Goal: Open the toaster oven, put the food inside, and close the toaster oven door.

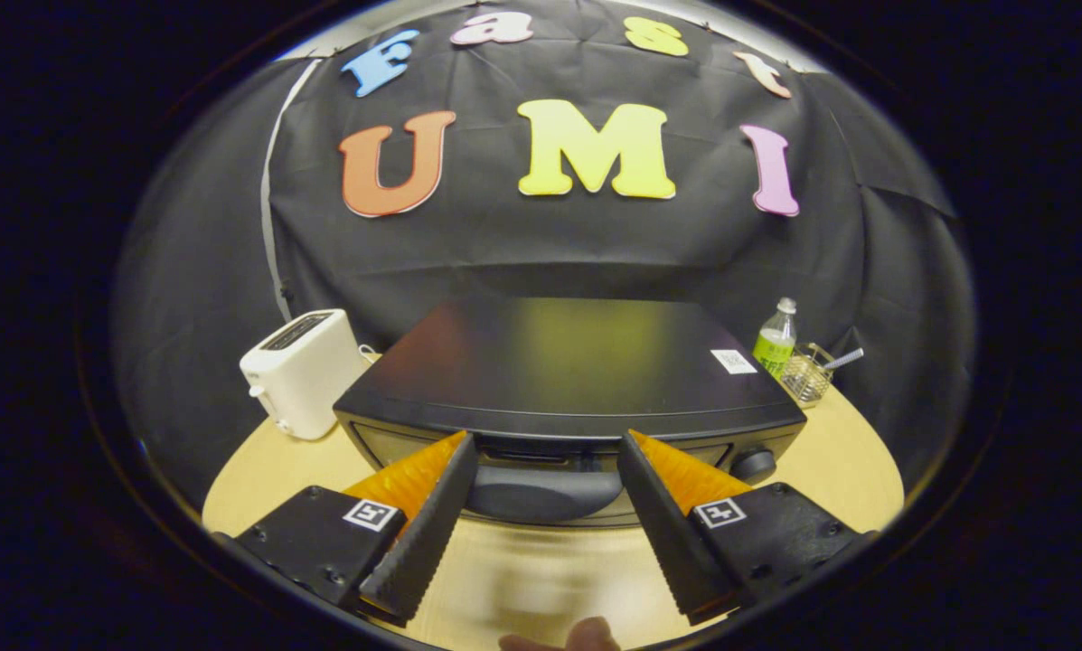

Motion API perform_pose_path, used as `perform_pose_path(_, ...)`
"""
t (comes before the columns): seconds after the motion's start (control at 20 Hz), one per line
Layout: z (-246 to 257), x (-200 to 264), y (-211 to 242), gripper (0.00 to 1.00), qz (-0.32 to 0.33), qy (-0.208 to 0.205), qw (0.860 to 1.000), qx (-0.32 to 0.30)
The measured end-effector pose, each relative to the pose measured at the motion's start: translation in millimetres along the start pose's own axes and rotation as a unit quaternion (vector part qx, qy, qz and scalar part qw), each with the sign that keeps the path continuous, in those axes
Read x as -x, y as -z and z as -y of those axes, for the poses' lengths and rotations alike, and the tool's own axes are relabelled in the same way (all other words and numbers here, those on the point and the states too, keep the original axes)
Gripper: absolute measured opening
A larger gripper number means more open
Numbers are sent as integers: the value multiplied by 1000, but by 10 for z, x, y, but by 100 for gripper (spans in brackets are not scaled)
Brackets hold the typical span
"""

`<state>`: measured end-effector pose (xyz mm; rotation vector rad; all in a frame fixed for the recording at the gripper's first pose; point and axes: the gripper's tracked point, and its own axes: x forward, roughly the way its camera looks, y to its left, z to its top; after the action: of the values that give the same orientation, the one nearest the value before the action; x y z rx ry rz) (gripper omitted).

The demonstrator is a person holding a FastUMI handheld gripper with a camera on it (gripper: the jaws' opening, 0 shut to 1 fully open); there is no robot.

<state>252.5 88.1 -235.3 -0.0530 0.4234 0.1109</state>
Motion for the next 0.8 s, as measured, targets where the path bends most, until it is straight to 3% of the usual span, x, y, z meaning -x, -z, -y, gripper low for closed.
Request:
perform_pose_path(0.35, -39, 339, 365, 100, -41, -9, 999, -16)
perform_pose_path(0.8, -89, 655, 945, 100, -74, -10, 997, 18)
